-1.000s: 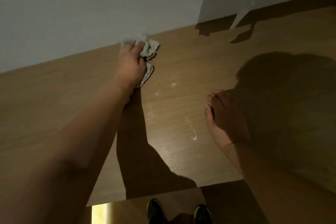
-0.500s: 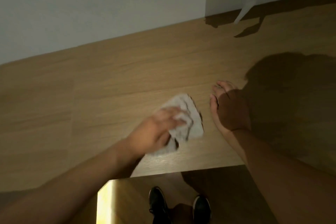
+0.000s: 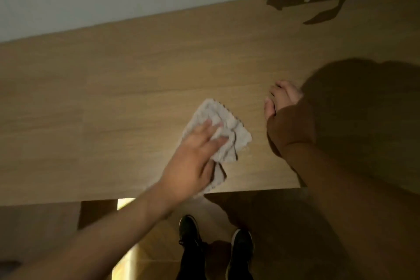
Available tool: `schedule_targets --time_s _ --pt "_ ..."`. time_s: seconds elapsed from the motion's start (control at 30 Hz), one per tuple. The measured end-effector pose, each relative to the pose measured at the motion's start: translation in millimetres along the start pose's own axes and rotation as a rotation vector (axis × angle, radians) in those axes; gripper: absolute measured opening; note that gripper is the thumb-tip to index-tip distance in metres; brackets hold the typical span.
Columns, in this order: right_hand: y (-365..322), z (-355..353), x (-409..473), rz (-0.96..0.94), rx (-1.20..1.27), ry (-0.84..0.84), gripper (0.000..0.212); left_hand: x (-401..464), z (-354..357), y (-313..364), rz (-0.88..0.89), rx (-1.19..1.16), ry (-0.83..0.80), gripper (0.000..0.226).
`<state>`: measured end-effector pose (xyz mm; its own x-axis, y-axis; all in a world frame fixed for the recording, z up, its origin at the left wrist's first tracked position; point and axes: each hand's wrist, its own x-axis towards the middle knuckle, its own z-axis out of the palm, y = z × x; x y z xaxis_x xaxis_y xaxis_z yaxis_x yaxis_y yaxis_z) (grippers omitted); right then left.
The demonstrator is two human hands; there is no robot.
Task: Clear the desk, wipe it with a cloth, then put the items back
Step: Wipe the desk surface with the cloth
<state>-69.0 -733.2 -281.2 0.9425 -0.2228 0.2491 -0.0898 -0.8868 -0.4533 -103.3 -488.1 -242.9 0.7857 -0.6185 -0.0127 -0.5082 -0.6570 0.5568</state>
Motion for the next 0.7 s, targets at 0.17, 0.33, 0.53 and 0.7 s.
schedule_targets --time_s 0.17,0.33,0.53,0.7 --pt "2.1 2.2 1.1 0.02 -0.006 -0.008 0.026 -69.8 8.2 46.6 -0.084 -0.289 -0.026 0.064" --pt "4.6 4.6 1.9 -0.009 -0.044 0.021 0.026 79.4 -56.8 -4.6 -0.232 -0.2 0.443 0.046" --pt "5.9 7.9 1.5 -0.021 0.004 0.035 0.023 171.9 -27.9 -46.4 -0.235 0.202 0.148 0.053" --pt "2.5 2.8 3.9 0.063 0.013 -0.061 0.03 85.2 -4.3 -7.9 0.025 0.085 -0.004 0.048"
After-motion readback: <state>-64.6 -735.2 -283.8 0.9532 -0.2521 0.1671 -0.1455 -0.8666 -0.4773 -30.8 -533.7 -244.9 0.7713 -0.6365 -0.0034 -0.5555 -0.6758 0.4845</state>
